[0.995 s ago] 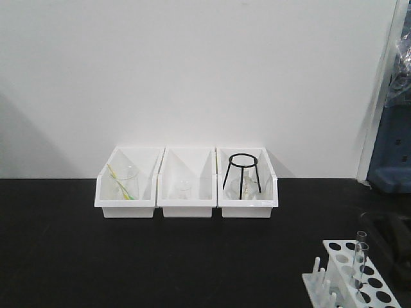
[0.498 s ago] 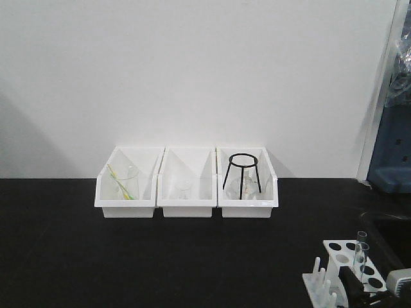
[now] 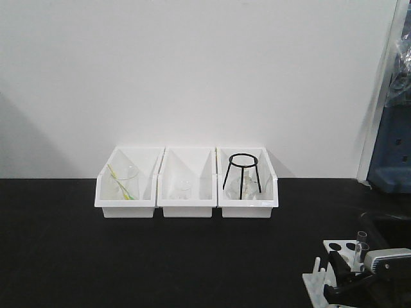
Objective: Flip and reinsert test tube from rack
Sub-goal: 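Close the right gripper around the clear glass test tube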
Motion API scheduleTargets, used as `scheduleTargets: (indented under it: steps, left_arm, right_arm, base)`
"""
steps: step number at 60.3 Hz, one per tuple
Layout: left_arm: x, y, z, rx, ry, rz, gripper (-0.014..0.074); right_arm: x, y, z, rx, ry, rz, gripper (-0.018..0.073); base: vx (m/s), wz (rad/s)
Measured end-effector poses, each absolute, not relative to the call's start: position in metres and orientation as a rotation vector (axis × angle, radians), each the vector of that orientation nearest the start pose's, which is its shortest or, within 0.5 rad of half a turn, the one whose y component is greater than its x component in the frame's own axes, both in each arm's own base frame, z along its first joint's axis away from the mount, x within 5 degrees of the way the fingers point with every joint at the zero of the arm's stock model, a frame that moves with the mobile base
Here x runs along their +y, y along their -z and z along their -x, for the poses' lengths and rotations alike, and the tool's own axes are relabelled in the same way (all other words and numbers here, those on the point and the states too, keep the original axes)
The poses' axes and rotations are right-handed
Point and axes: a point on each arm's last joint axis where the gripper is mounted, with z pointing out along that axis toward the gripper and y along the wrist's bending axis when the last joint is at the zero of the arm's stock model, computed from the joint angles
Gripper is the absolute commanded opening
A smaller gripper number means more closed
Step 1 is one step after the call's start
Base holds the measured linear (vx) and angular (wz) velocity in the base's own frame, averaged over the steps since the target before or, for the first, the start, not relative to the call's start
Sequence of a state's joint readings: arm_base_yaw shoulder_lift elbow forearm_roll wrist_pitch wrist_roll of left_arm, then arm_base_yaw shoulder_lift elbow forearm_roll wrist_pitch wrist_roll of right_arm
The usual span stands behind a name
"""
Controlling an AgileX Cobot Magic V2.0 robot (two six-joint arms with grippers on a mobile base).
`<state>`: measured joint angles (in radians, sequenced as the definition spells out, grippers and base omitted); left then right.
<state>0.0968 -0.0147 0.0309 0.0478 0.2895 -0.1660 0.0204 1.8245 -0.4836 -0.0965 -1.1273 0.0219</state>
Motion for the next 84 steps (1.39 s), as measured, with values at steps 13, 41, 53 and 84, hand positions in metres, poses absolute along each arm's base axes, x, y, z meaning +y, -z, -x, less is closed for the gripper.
scheduleTargets:
  steps: [13, 41, 53, 84]
  left_arm:
    - [0.007, -0.177, -0.054, 1.777, 0.005, 0.203, -0.0006]
    - [0.007, -0.177, -0.054, 1.777, 0.005, 0.203, -0.0006]
    - [0.007, -0.177, -0.054, 1.777, 0.005, 0.203, -0.0006]
    - [0.007, -0.177, -0.054, 1.777, 0.005, 0.203, -0.0006]
  right_arm:
    - [0.014, -0.144, -0.297, 1.693, -0.075, 0.099, -0.0015]
    - [0.012, -0.234, -0.291, 1.581, -0.042, 0.103, -0.0012]
    - [0.009, -0.309, -0.28, 1.594, -0.016, 0.082, -0.0012]
    - [0.008, -0.328, -0.257, 1.328, 1.074, 1.45, -0.0008]
  base:
    - [0.0, 0.0]
    - [0.0, 0.0]
    - [0.0, 0.0]
    - [0.0, 0.0]
